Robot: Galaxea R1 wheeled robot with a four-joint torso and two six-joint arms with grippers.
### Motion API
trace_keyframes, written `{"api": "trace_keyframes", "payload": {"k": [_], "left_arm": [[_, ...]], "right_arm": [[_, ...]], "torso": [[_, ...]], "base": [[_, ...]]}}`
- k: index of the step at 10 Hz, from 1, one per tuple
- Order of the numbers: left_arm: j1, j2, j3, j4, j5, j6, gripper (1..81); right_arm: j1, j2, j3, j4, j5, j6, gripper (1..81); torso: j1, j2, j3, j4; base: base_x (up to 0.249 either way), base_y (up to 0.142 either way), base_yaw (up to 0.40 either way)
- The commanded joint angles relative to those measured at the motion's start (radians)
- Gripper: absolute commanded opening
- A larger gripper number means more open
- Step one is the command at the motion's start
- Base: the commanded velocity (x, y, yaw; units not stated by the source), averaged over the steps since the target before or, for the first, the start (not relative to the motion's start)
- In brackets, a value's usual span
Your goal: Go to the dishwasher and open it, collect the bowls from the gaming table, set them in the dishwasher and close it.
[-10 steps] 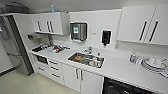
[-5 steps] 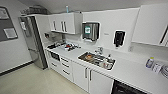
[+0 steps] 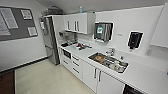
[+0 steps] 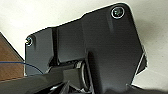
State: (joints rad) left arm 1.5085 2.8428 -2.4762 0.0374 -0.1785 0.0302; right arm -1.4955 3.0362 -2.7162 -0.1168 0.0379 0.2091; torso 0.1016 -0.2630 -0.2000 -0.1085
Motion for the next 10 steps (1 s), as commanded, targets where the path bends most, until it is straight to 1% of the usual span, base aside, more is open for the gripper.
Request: {"api": "trace_keyframes", "payload": {"k": [1, 3, 6, 10], "left_arm": [[-0.044, -0.008, 0.002, 0.007, 0.047, 0.007, 81.1], [-0.046, 0.003, -0.02, 0.007, 0.047, 0.007, 81.1], [-0.046, 0.037, -0.086, 0.007, 0.047, 0.007, 81.1], [-0.046, 0.043, -0.096, 0.009, 0.05, 0.008, 81.1]], "right_arm": [[0.05, 0.005, 0.007, -0.007, -0.047, -0.002, 81.1], [0.053, 0.009, 0.003, -0.011, -0.049, -0.005, 81.1], [0.059, 0.008, -0.003, -0.007, -0.047, -0.002, 81.1], [0.051, 0.008, -0.005, -0.007, -0.044, -0.001, 81.1]], "torso": [[0.0, 0.0, 0.0, 0.0], [0.0, 0.0, 0.0, 0.0], [0.0, 0.0, 0.0, 0.0], [0.0, 0.0, 0.0, 0.0]], "base": [[0.0, 0.0, 0.345], [0.0, 0.0, 0.345], [0.0, 0.0, 0.345], [0.0, 0.0, 0.345]]}}
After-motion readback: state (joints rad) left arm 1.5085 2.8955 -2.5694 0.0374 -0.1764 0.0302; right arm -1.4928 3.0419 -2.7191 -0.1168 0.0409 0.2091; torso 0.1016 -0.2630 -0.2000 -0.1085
